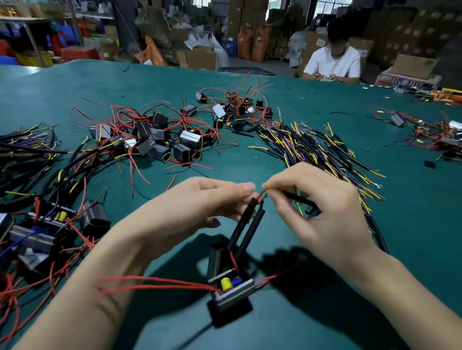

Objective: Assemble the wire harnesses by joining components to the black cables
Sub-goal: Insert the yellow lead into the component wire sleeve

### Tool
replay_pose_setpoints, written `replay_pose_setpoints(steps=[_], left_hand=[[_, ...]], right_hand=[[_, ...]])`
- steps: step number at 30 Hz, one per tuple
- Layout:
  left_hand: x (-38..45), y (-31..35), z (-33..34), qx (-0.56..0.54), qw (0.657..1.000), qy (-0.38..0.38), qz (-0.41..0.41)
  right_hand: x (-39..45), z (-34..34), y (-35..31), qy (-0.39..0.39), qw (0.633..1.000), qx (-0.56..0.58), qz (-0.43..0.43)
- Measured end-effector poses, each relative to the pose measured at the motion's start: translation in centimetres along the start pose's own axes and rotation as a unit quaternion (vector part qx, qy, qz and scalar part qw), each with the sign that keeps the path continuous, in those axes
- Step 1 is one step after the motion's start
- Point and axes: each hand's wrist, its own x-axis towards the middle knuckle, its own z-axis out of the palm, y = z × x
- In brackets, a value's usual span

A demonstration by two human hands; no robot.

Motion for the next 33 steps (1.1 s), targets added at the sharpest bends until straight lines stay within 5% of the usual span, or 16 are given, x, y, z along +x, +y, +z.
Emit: replay_pose_setpoints(steps=[4, 21, 27, 33], left_hand=[[-0.3, -0.2, -0.4, 0.042, 0.998, -0.015, 0.033], [0.7, -0.9, 0.5, 0.068, 0.984, 0.090, 0.140], [0.9, -1.3, 0.5, 0.216, 0.919, 0.211, 0.252], [1.3, -2.0, 0.4, 0.290, 0.888, 0.204, 0.291]], right_hand=[[0.1, -0.5, 0.4, -0.010, 0.992, 0.069, 0.105], [0.4, -0.9, 0.4, -0.057, 0.988, 0.085, 0.113], [0.1, -0.1, 0.9, -0.063, 0.944, 0.202, 0.255], [-0.3, 0.0, 1.8, -0.094, 0.932, 0.149, 0.317]])
